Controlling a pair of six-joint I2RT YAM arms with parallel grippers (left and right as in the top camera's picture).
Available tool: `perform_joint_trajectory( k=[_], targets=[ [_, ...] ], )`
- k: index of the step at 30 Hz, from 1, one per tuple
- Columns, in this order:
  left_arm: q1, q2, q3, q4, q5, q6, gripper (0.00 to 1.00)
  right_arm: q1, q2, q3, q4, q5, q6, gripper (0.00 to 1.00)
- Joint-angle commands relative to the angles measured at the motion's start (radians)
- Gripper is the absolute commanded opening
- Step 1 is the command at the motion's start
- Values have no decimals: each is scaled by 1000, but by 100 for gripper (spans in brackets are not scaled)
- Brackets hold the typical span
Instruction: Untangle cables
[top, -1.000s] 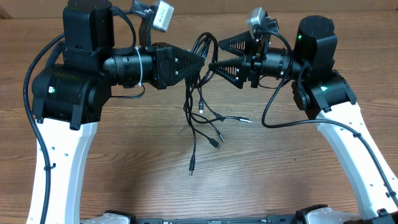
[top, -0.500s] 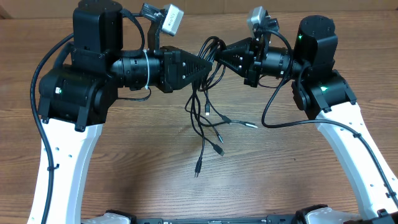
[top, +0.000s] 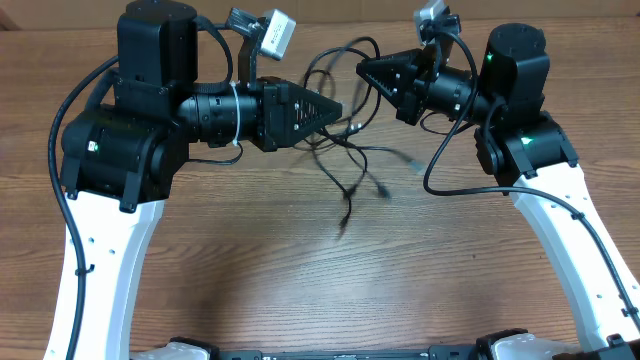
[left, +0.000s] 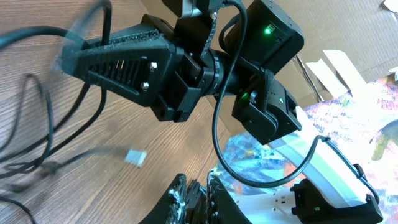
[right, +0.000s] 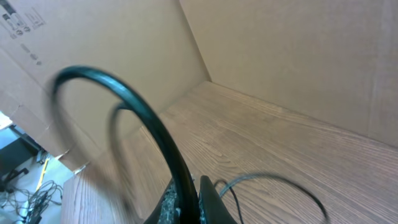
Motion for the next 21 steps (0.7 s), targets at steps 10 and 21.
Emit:
perform_joint_trajectory(
  k=[10,21],
  targets=[
    [2,-11,5,-58,-148,27,23,-4,3,0,-19,-64,53,4],
    [33,-11,5,-80,-367,57,64,-2,3,0,-191,-124,52,4]
  ],
)
